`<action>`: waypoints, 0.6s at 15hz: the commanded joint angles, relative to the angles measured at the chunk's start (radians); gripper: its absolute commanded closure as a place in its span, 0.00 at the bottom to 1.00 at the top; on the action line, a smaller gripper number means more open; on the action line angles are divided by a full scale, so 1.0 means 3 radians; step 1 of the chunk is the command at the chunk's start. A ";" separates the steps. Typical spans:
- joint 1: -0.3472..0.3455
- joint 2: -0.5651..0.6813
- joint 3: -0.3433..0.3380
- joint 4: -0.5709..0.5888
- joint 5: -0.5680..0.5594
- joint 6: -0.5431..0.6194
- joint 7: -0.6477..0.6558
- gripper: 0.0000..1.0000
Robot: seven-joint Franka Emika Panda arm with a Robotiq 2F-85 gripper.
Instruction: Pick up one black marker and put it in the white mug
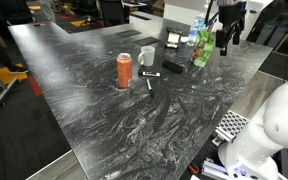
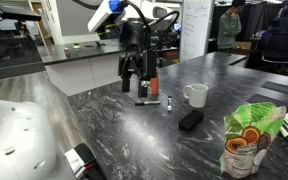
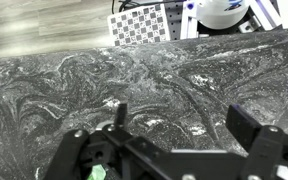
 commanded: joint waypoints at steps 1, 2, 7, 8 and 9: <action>0.0149 0.0469 0.0059 0.0324 -0.0184 -0.0155 -0.0061 0.00; 0.0197 0.0574 0.0052 0.0383 -0.0201 -0.0146 -0.0103 0.00; 0.0392 0.1106 -0.0057 0.0664 -0.0109 -0.0090 -0.0572 0.00; 0.0417 0.1202 -0.0066 0.0716 -0.0110 -0.0092 -0.0703 0.00; 0.0437 0.1283 -0.0070 0.0757 -0.0123 -0.0084 -0.0821 0.00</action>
